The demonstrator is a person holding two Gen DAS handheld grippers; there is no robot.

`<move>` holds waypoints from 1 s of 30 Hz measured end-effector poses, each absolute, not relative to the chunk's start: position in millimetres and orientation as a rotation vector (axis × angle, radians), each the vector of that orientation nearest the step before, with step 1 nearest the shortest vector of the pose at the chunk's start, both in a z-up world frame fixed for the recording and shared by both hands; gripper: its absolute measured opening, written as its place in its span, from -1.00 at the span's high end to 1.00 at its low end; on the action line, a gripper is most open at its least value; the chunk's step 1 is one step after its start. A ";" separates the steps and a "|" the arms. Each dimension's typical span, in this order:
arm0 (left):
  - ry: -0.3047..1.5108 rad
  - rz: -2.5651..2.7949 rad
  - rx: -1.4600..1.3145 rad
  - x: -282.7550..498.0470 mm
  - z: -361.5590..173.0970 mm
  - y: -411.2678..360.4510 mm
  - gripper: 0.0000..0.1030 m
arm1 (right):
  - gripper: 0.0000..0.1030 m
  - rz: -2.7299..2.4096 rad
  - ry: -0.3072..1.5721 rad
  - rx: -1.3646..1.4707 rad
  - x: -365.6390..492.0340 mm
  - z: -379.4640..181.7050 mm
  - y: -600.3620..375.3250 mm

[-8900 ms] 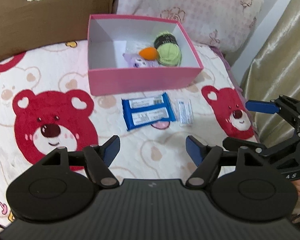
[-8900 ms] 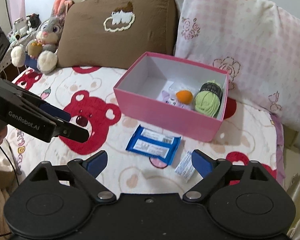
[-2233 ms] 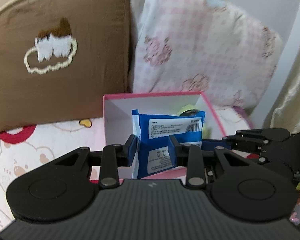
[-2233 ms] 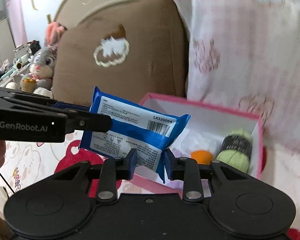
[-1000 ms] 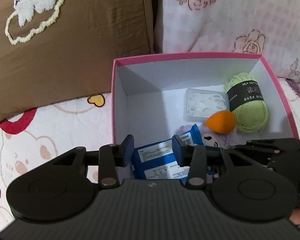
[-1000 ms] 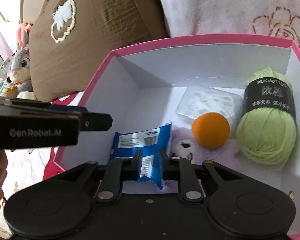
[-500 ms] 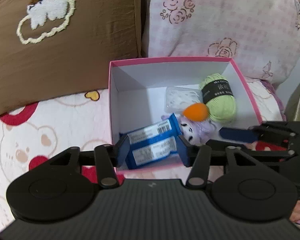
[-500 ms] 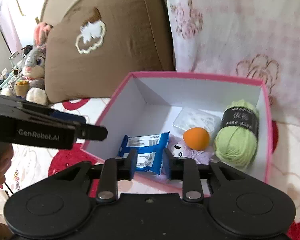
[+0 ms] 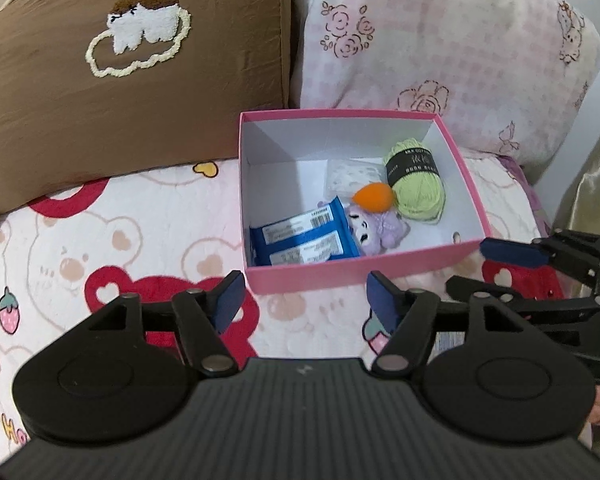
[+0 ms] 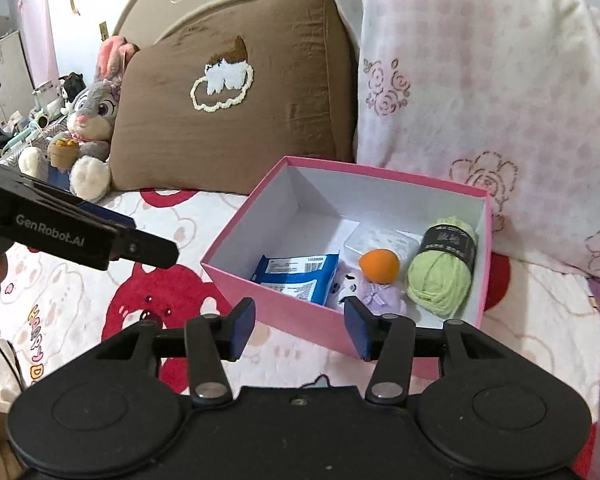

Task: Organize objects
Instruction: 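Withdraw the left tool from the box toward the white packet, then move the left tool down to the small white packet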

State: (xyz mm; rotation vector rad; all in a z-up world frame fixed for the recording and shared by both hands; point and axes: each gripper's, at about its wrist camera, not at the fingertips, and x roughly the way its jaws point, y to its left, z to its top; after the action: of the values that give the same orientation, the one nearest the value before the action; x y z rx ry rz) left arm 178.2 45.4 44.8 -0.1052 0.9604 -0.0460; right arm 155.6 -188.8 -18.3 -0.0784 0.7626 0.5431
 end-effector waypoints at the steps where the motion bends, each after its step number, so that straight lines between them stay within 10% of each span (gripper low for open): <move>1: 0.966 -0.045 -0.103 174.7 46.1 45.3 -0.32 | -0.06 0.539 0.759 -0.080 151.4 -16.8 -189.9; 10: 0.963 -0.043 -0.097 140.2 58.7 43.1 -0.44 | -0.47 0.556 0.744 -0.128 117.9 -0.9 -200.0; 12: 0.961 -0.052 -0.095 131.8 59.3 39.3 -0.48 | -0.85 0.546 0.758 -0.140 111.7 -0.6 -201.4; 30: 1.020 -0.194 -0.062 91.9 37.3 -4.8 -0.84 | -0.85 0.552 0.839 -0.154 53.4 -25.6 -240.2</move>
State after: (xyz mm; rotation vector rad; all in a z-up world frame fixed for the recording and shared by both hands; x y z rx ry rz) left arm 91.9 -4.8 37.3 -0.0617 1.0204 -0.1944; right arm 53.4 -240.2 -25.6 -0.1543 0.8394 0.5520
